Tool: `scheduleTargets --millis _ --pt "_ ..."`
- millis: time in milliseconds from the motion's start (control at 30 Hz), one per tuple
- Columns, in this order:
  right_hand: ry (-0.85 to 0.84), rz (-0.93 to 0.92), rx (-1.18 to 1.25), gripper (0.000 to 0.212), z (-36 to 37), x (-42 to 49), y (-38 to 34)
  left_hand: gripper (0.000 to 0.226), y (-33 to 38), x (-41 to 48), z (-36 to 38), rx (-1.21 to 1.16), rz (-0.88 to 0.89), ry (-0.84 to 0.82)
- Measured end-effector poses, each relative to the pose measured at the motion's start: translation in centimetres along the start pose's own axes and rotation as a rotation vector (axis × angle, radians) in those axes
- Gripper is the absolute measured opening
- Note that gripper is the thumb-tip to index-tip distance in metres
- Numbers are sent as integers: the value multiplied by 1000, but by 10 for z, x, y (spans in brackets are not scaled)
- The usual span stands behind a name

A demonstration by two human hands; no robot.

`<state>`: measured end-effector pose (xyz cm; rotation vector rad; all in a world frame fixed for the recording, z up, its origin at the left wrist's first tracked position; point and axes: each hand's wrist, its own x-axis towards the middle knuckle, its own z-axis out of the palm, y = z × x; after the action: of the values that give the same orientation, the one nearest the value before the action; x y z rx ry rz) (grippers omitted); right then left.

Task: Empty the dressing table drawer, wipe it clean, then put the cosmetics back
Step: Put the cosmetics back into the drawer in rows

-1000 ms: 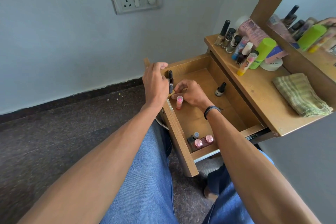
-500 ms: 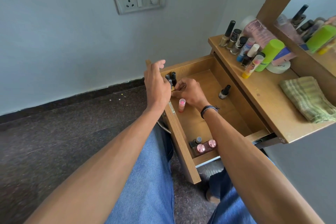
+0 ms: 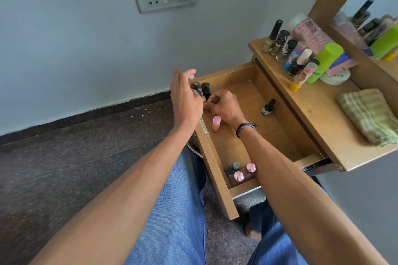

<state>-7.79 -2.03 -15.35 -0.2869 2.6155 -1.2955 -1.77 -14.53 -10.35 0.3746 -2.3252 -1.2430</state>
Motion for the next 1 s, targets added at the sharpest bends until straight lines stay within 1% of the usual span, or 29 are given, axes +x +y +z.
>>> scheduleTargets --millis 267,367,467,533,633,700,767,833,867,900,933,1000 --pt "-67 -36 -12 18 -7 -2 2 62 -1 0 1 6 4 3" --pt "-89 -50 -60 16 -18 -8 -3 60 -2 1 2 3 6 1" --pt "-66 -85 -66 13 -40 -21 -13 60 -1 0 1 11 20 -6" --pt "-14 -128 -46 10 -60 -36 -23 61 -1 1 0 25 24 -11" --pt "152 -175 -9 8 -89 -64 -34 61 0 1 0 54 36 -17" --pt "317 -211 42 7 -105 -82 -39 59 2 0 -1 66 57 -18" --pt "557 -221 99 8 -120 -96 -40 57 4 -1 -3 85 79 -18" --pt "847 -194 116 13 -131 -106 -39 56 6 -1 -5 109 90 -19" --pt "965 -169 142 16 -135 -110 -36 56 8 -1 -6 119 96 -19" --pt "1040 -140 176 22 -139 -113 -33 56 9 -2 -7 133 106 -16" --pt "1070 -107 200 29 -141 -114 -29 56 10 -2 -7 153 118 -14" --pt "1038 -41 197 44 -144 -115 -21 54 11 -3 -9 195 137 -12"
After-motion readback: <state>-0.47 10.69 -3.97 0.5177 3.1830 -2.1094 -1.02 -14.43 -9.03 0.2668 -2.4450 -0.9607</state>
